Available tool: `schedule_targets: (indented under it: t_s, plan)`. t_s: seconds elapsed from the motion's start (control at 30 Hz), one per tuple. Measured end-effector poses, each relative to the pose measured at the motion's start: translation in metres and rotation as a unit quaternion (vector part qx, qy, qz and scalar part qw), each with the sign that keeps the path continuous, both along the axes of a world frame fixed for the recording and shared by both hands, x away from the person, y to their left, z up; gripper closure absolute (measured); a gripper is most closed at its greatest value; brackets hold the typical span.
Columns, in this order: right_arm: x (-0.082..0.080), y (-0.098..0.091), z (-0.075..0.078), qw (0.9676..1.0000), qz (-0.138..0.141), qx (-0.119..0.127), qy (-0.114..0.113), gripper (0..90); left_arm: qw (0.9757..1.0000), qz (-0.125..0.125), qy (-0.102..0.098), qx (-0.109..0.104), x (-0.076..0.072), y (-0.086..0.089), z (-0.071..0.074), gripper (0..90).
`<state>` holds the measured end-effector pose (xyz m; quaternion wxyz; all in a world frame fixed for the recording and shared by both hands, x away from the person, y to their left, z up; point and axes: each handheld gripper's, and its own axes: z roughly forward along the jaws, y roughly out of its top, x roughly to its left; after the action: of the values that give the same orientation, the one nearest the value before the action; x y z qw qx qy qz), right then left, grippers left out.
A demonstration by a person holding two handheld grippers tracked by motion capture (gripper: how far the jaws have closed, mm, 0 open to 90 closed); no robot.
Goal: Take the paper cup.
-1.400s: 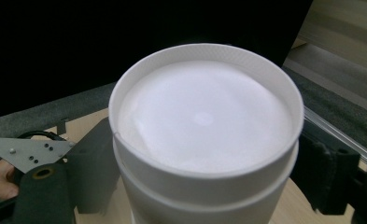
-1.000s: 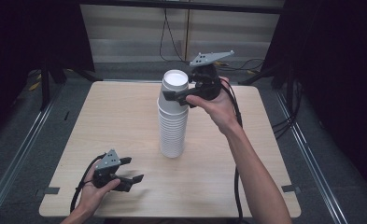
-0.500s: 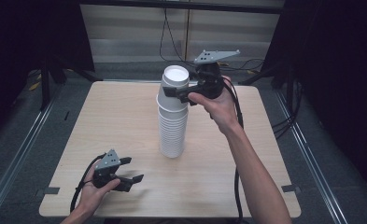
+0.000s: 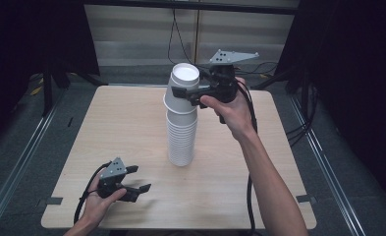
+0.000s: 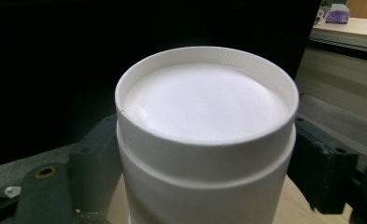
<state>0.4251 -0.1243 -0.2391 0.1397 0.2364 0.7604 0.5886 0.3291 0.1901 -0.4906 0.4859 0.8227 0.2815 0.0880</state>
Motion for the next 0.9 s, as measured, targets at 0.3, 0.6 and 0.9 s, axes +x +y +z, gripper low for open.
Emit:
schedule_targets:
  t_s: [0.3, 0.6, 0.9]
  plan:
    - [-0.003, -0.004, 0.004, 0.9995, 0.001, 0.026, -0.017, 20.3, 1.0000, -0.002, -0.001, 0.002, 0.001, 0.000, 0.000, 16.7]
    - [-0.007, -0.008, 0.009, 0.9986, -0.002, 0.043, -0.030, 20.3, 1.0000, 0.000, 0.000, 0.003, 0.001, 0.000, 0.000, 16.7]
    - [-0.010, -0.014, 0.011, 0.9973, 0.007, 0.067, -0.029, 20.3, 1.0000, 0.000, 0.000, 0.000, 0.000, 0.000, 0.000, 16.7]
